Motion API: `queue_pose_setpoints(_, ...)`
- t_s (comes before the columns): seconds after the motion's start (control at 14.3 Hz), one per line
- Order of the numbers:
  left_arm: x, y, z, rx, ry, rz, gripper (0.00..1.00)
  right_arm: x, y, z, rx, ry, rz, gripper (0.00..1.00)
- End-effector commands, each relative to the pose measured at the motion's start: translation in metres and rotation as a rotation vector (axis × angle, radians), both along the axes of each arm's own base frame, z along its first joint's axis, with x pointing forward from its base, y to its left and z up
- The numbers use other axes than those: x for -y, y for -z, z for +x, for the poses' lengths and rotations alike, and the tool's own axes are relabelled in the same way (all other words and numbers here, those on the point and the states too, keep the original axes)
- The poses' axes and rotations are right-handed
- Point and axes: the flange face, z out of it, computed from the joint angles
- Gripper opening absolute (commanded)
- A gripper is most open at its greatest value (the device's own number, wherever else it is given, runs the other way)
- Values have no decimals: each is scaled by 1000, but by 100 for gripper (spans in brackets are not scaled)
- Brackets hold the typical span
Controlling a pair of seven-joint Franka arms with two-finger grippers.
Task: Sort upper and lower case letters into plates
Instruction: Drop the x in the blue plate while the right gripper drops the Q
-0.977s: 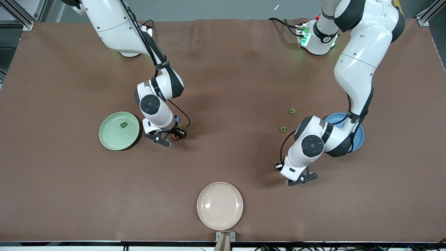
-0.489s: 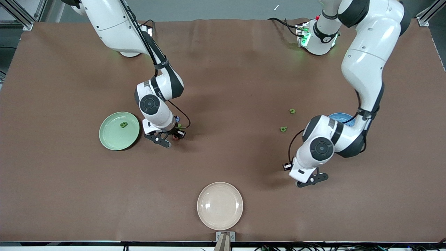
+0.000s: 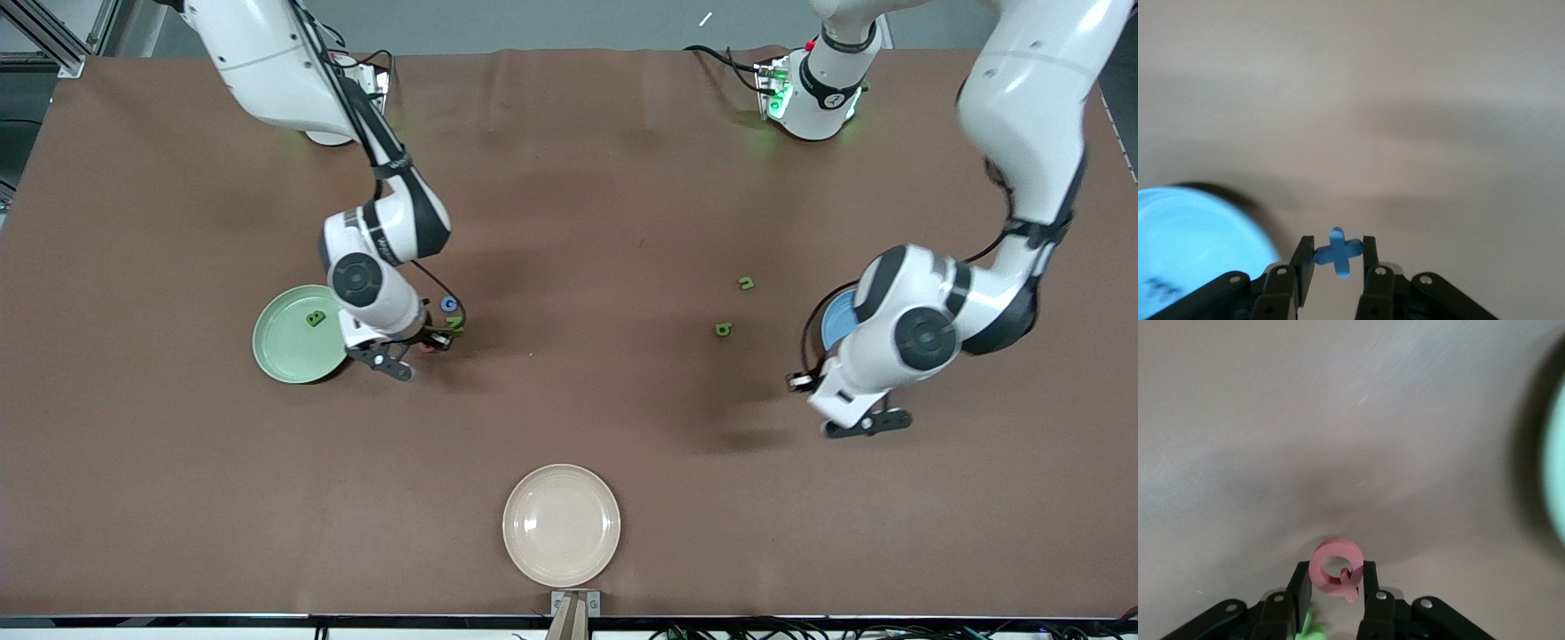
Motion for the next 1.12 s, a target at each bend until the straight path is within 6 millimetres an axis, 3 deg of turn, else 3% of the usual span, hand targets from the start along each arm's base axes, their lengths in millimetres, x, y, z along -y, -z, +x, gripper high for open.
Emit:
queue_pose_setpoints(0.0,-47,-2,-43,6,78,5,24,54,-48,-6,-26,-72,17,0)
queue_pose_setpoints(0.21,-83,23,-68,22,151,18,24,117,-57,-13,-35,-151,13,0)
queue_pose_setpoints(0.42,-90,48,-84,35,177,12,24,168,-40,-27,-33,-194,28,0)
queue_pose_setpoints(0.7,-94,65,-98,13,201,17,24,177,-14,-43,11,-192,22,0)
queue_pose_setpoints(1.05,-102,78,-112,-16,215,28,24,179,-6,-44,19,-188,19,2)
